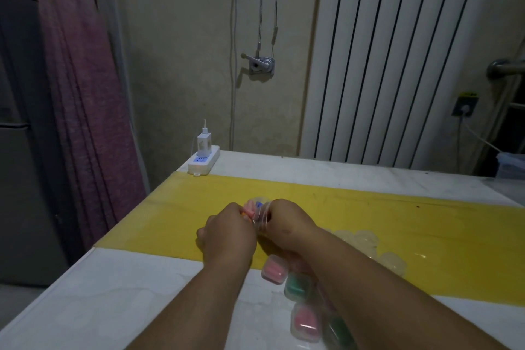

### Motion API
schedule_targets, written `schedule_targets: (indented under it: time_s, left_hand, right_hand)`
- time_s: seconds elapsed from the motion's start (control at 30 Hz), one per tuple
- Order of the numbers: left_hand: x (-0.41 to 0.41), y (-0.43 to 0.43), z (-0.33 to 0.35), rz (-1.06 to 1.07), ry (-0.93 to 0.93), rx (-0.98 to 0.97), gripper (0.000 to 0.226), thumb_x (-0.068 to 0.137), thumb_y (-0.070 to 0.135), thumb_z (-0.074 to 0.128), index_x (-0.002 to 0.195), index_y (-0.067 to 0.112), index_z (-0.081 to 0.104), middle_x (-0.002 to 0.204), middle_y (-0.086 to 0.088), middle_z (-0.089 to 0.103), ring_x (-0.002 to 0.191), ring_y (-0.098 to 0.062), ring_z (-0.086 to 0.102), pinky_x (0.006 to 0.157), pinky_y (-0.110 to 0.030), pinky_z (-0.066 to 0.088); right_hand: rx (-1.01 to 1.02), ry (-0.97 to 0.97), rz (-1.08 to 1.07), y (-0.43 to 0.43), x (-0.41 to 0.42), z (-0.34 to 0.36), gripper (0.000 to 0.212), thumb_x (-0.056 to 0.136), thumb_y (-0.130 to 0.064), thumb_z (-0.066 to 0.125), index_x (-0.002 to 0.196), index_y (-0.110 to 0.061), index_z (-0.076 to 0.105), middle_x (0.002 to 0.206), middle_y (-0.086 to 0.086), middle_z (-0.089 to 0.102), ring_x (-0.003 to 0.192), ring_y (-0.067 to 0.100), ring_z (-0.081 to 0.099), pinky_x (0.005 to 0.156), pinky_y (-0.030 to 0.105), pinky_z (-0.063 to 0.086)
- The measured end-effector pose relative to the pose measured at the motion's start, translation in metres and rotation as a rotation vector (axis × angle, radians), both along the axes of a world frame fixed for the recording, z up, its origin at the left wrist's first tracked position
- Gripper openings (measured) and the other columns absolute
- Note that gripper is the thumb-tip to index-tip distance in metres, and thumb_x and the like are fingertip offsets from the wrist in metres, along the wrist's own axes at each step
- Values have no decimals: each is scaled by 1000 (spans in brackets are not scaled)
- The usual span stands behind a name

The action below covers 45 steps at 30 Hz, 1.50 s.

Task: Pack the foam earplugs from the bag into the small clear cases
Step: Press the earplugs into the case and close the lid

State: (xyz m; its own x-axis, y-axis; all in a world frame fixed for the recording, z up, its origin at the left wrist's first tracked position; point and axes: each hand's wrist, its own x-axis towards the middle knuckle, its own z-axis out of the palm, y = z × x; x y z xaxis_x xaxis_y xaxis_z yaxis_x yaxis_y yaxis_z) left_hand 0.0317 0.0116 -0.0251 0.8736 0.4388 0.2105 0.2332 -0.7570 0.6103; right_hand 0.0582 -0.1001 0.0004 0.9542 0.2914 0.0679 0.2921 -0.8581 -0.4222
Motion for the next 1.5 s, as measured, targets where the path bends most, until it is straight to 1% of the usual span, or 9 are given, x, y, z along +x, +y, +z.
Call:
schedule_targets:
  time_s: [0.2,0.33,0.43,0.63,0.77,0.9,1.27,1.4,1.5]
  left_hand:
    - [-1,-1,2,-4,-1,12,21,95,28,45,110,31,60,107,-1,66,103,-25,56,80,-35,32]
    - [0,0,1,-2,2,-5,23,94,25,44,108,31,61,103,-1,66,100,-25,56,78,-36,32]
    - [-2,0,3,-1,-1,-1,21,93,24,44,107,28,61,103,-2,66,99,-26,57,78,-36,33]
    - [-4,0,3,9,18,46,17,93,21,47,106,24,57,103,-2,65,102,-26,55,80,-35,34]
    - [-7,-2,6,7,16,63,14,93,21,47,104,23,56,103,-2,64,102,-26,54,81,-35,36]
    - [-8,-1,7,8,22,63,14,93,20,47,104,22,56,103,-2,64,102,-26,54,81,-36,36]
    - [-7,1,6,40,-46,-43,28,96,41,48,107,25,68,100,-2,70,92,-26,60,81,-35,44]
    - [-23,-12,24,-33,-380,-68,30,97,33,49,122,24,63,118,-1,65,110,-23,52,91,-39,42]
    - [-39,-34,34,-461,-596,-184,18,94,20,56,105,25,69,101,8,65,94,-9,57,82,-27,47]
  right_hand:
    - [-105,28,-13,4,-3,5,25,93,-27,57,95,-5,70,83,10,59,78,24,53,68,27,39]
    - [-157,16,-70,10,-3,4,22,92,-21,57,103,-6,69,95,13,66,88,27,61,71,26,40]
    - [-116,-26,-39,7,-9,5,22,93,-15,52,109,-6,64,106,15,64,83,24,51,74,27,41]
    - [-136,-91,-65,-9,-16,7,21,97,-15,46,106,-7,63,89,6,52,79,24,48,73,29,44]
    - [-149,-92,-117,-17,-23,11,11,86,-19,62,87,-12,70,81,3,64,76,24,60,67,29,50]
    - [87,-131,-192,-32,-39,16,13,85,-21,61,79,-14,71,88,0,72,84,20,65,77,32,54]
    - [228,-136,-337,-88,-77,26,13,89,-29,63,77,-34,63,79,-14,66,75,6,61,72,29,51]
    - [270,-124,-291,-96,-91,27,16,88,-28,65,73,-33,62,77,-16,66,64,-5,57,59,15,42]
    - [370,-125,-262,-100,-99,22,17,87,-22,67,72,-31,65,70,-14,66,60,-7,56,53,9,39]
